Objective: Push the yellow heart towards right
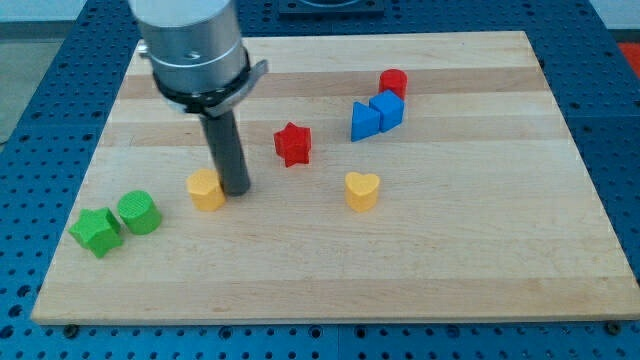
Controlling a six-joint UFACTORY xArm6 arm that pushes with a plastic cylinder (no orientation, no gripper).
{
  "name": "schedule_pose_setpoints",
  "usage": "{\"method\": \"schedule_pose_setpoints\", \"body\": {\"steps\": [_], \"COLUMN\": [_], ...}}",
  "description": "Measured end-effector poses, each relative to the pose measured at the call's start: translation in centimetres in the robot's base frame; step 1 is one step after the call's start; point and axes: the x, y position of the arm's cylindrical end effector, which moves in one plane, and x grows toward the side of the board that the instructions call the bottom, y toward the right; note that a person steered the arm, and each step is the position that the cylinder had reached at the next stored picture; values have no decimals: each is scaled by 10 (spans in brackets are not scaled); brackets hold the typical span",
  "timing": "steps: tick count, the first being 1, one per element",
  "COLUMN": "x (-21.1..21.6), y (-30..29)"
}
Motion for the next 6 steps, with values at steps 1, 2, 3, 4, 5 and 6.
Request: {"method": "schedule_pose_setpoints", "body": {"steps": [1,2,3,4,5,6], "x": [3,3,2,-3,-3,-3], "y": [-5,63,150,183,206,213]}}
